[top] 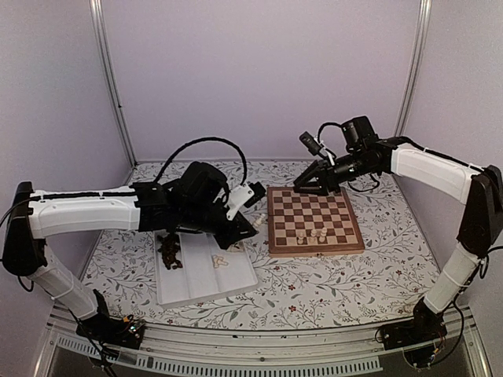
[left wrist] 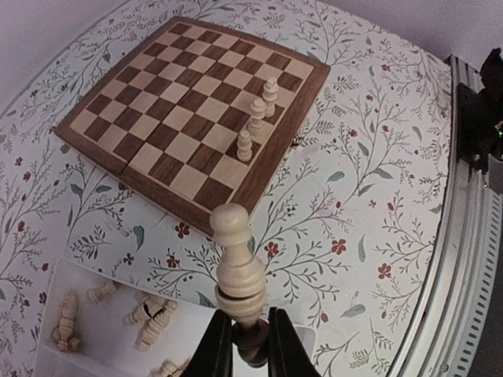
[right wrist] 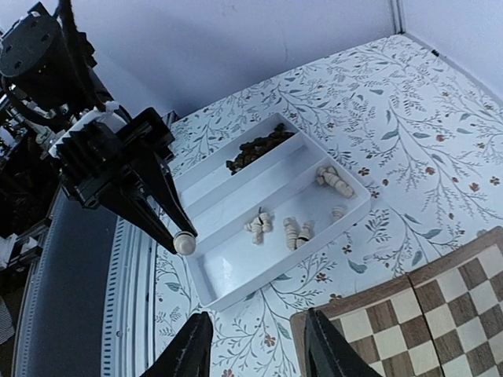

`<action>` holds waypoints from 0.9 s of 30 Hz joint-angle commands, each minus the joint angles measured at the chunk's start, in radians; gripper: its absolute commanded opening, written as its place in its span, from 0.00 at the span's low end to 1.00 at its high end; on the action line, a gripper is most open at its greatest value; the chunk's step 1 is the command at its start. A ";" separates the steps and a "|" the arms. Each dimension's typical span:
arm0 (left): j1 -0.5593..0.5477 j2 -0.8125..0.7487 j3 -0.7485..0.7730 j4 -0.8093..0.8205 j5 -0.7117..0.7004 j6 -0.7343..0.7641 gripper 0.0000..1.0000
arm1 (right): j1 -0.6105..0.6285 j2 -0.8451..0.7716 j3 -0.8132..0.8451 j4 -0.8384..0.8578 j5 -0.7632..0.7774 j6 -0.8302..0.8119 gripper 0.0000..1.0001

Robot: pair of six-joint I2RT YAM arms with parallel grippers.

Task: Set up the chess pieces on the board
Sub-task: Pick up the chess piece from the storage box.

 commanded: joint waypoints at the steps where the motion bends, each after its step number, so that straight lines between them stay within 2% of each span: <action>1: 0.038 -0.016 -0.040 0.213 0.116 0.095 0.00 | 0.080 0.113 0.113 -0.108 -0.091 0.084 0.45; 8: 0.083 0.020 -0.025 0.248 0.237 0.073 0.00 | 0.148 0.179 0.160 -0.151 -0.082 0.074 0.49; 18: 0.100 0.021 -0.029 0.233 0.268 0.086 0.00 | 0.188 0.218 0.224 -0.162 -0.076 0.080 0.48; 23: 0.103 0.034 -0.020 0.216 0.269 0.085 0.00 | 0.188 0.223 0.246 -0.175 -0.083 0.073 0.42; 27: 0.105 0.031 -0.017 0.217 0.266 0.080 0.00 | 0.188 0.216 0.237 -0.187 -0.078 0.059 0.30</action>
